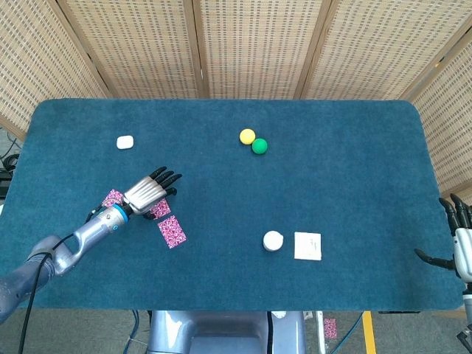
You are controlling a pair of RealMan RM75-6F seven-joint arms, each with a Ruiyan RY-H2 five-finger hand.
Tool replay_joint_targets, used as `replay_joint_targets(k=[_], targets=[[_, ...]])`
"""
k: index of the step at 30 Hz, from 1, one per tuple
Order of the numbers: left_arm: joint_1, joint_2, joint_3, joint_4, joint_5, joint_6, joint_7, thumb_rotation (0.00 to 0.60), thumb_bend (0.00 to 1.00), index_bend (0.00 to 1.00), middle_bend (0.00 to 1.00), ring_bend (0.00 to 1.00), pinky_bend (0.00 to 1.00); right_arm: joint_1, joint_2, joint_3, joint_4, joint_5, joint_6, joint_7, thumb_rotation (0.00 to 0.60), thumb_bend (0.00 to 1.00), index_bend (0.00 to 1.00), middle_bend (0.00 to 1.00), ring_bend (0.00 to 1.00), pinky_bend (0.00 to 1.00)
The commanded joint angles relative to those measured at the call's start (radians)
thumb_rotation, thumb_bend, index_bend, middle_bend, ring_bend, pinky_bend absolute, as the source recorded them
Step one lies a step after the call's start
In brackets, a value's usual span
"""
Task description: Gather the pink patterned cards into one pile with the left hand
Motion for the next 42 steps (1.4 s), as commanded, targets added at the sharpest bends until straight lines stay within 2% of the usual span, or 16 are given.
replay_joint_targets(k=[1, 17, 42], targets=[[-0.007, -0.005, 0.003, -0.001, -0.002, -0.004, 0.019, 0.6, 0.11, 0.27, 0.0, 0.0, 0.0, 0.0, 0.0, 0.001, 0.001, 0.002, -0.002, 0.002, 0.6, 0.0, 0.0, 0.0, 0.0, 0.0], [0.004, -0.027, 0.029, 0.037, -0.016, -0.007, 0.01, 0.6, 0.12, 0.27, 0.0, 0.0, 0.0, 0.002, -0.002, 0.003, 0.01, 0.01, -0.013, 0.006, 0.6, 0.0, 0.0, 0.0, 0.0, 0.0], [0.003, 0.001, 0.057, 0.051, -0.011, 0.007, -0.009, 0.6, 0.11, 0.27, 0.0, 0.0, 0.0, 0.006, -0.003, 0.005, 0.007, 0.018, -0.022, -0.006, 0.6, 0.0, 0.0, 0.0, 0.0, 0.0]])
